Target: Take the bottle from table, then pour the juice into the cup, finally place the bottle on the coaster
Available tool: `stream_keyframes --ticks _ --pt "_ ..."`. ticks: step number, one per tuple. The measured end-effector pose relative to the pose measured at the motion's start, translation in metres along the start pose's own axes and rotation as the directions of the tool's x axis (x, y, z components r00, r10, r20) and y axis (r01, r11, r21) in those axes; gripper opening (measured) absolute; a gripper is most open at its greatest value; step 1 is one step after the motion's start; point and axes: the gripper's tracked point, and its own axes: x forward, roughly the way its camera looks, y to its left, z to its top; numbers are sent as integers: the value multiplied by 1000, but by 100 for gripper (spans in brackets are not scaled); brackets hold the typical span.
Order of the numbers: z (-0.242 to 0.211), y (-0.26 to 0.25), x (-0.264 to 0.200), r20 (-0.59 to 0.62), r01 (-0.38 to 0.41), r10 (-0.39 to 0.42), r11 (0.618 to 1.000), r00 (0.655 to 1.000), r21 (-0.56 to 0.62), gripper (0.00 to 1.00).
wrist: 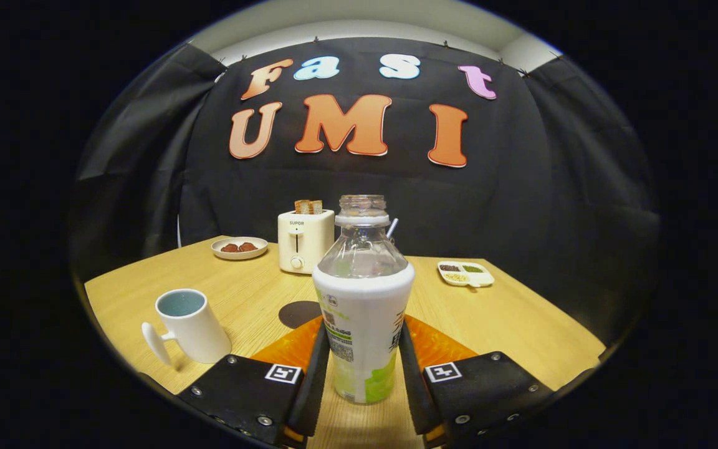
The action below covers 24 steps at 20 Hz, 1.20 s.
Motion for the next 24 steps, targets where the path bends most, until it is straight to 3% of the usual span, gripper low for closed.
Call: stream_keyframes --ticks 4,11,16,24 --pt "21 4 -2 42 43 -36 979 998 -198 58" --pt "30 29 0 82 58 -23 893 996 -446 57" --pt "45 45 0 171 141 -35 736 985 -662 57" --pt "59 73 1 310 270 4 481 951 -834 57"
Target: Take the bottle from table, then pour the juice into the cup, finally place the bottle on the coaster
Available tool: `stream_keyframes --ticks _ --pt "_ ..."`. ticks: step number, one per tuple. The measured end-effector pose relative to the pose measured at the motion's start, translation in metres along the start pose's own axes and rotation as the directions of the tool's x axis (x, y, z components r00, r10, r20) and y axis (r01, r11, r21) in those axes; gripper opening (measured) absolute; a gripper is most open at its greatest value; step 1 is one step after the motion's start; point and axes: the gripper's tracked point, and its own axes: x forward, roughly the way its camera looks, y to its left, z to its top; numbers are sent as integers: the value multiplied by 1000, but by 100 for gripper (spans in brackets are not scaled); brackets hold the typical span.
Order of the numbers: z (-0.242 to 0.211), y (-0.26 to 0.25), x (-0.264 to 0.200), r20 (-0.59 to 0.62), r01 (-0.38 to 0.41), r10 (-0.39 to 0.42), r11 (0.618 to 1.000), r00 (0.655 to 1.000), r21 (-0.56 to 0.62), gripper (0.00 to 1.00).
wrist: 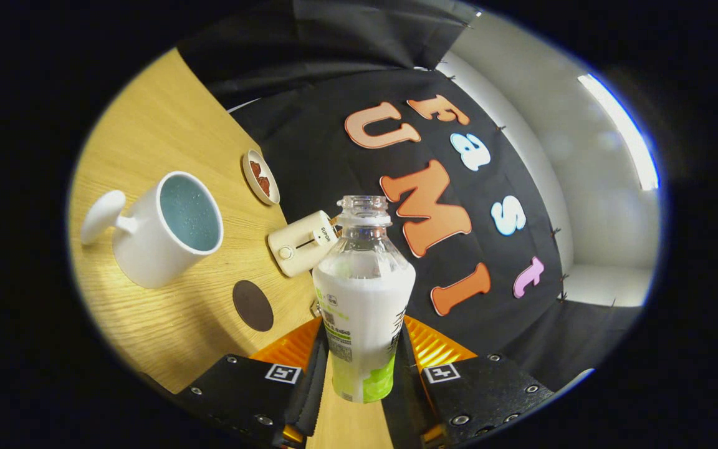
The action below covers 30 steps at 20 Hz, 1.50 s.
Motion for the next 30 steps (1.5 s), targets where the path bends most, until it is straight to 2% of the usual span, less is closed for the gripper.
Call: stream_keyframes --ticks 5,9,12,30 --pt "9 5 1 40 25 -20 993 999 -119 57" --pt "13 2 5 88 86 -66 967 994 -240 57" --pt "15 12 6 114 88 -56 951 992 -297 57" --pt "15 25 6 151 82 -19 901 988 -426 57"
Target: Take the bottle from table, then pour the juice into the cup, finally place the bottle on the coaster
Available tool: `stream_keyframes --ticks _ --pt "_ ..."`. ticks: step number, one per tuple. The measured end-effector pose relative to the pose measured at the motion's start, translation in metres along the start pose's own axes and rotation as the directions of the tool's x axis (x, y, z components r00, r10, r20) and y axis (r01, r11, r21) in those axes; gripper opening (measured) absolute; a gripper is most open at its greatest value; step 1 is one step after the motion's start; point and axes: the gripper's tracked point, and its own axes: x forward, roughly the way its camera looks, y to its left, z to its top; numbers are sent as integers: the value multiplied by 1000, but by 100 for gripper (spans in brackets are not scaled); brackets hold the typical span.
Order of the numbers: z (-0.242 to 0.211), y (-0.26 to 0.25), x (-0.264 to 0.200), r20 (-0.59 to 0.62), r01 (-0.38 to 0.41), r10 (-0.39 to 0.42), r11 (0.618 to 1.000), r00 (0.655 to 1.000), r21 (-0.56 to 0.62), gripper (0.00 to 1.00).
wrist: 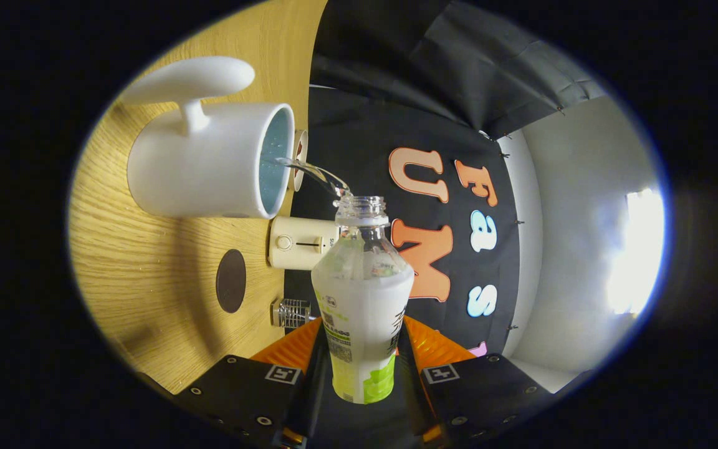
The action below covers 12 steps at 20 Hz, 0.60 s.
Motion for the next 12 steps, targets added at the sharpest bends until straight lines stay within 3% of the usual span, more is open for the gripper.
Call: stream_keyframes --ticks 12 --pt "4 -10 2 36 28 -26 998 999 -64 57"
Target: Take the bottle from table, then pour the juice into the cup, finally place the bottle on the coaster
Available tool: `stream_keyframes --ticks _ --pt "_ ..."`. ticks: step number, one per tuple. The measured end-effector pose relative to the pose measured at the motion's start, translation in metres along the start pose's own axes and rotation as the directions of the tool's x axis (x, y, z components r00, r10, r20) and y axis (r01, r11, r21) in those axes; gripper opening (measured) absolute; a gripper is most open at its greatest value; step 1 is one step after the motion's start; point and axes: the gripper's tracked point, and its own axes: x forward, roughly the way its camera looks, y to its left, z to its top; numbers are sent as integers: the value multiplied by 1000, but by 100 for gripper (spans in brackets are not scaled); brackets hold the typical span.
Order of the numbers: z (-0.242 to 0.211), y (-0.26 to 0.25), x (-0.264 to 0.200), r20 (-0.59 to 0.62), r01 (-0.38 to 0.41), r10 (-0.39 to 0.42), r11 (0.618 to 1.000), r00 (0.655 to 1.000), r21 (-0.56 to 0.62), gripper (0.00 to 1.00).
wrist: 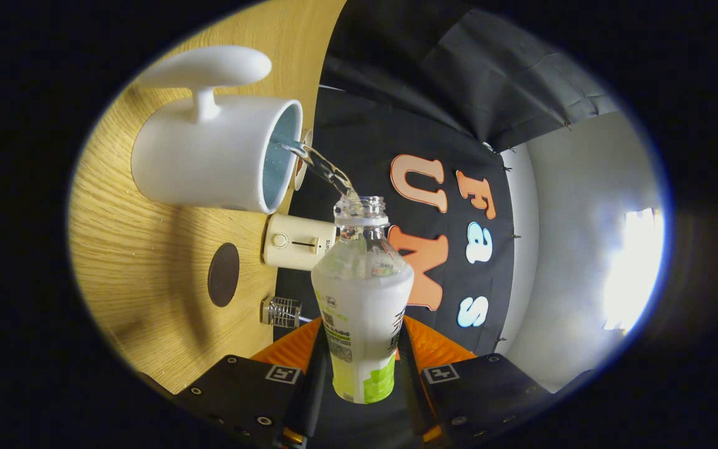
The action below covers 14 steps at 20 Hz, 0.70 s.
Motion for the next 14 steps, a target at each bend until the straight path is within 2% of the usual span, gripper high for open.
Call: stream_keyframes --ticks 14 --pt "-1 -14 8 20 41 -40 997 999 -69 57"
